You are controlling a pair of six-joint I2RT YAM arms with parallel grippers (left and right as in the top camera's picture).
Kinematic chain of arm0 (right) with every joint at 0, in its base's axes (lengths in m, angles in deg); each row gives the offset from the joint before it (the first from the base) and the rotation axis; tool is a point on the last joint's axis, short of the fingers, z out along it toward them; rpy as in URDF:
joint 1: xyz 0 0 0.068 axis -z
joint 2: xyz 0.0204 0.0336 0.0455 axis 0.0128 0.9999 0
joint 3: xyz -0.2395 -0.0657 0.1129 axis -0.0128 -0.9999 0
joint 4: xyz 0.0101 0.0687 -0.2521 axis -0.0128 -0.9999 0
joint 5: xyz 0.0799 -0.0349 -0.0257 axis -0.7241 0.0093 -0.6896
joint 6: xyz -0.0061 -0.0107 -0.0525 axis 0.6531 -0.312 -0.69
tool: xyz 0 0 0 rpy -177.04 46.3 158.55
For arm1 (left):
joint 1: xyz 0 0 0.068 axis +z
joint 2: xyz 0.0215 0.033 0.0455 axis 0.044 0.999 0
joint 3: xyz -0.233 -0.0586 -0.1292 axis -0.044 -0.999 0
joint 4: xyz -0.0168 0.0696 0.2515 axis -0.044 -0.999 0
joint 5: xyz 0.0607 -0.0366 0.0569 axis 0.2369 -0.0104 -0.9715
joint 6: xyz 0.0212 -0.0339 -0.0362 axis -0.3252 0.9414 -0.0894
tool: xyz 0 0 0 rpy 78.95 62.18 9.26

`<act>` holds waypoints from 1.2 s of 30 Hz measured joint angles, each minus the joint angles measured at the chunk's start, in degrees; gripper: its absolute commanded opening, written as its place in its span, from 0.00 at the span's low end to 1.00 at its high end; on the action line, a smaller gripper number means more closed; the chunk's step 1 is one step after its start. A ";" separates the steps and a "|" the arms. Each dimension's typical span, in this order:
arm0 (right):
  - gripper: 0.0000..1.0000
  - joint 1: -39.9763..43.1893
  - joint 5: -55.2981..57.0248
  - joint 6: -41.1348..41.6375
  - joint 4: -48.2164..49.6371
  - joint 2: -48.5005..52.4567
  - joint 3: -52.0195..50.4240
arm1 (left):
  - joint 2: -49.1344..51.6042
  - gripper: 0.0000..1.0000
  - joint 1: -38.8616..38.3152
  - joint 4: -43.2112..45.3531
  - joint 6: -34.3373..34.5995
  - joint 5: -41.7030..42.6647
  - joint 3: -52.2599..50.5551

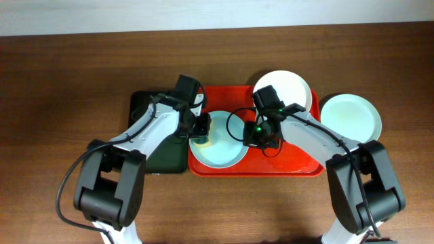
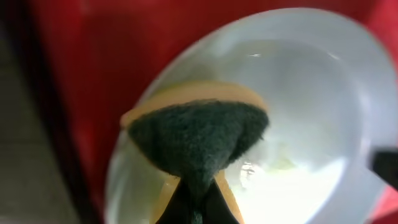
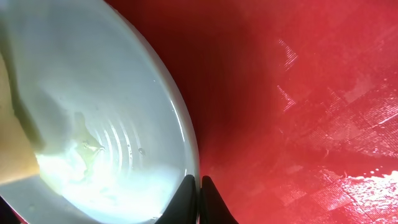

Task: Clean dirty plates on tray and stack at the side
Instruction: 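Carry the sponge left with the left gripper over the black tray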

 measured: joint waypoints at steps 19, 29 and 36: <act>0.04 0.17 1.27 0.04 -0.63 0.00 0.00 | 6.36 0.00 -3.39 7.63 1.31 18.82 1.38; 0.04 0.15 0.22 0.02 0.02 0.00 0.00 | 0.35 0.00 4.70 -6.97 -0.11 18.10 4.13; 0.04 0.15 0.22 0.02 0.02 0.00 0.00 | -1.84 0.00 5.33 -9.99 -2.49 8.94 4.46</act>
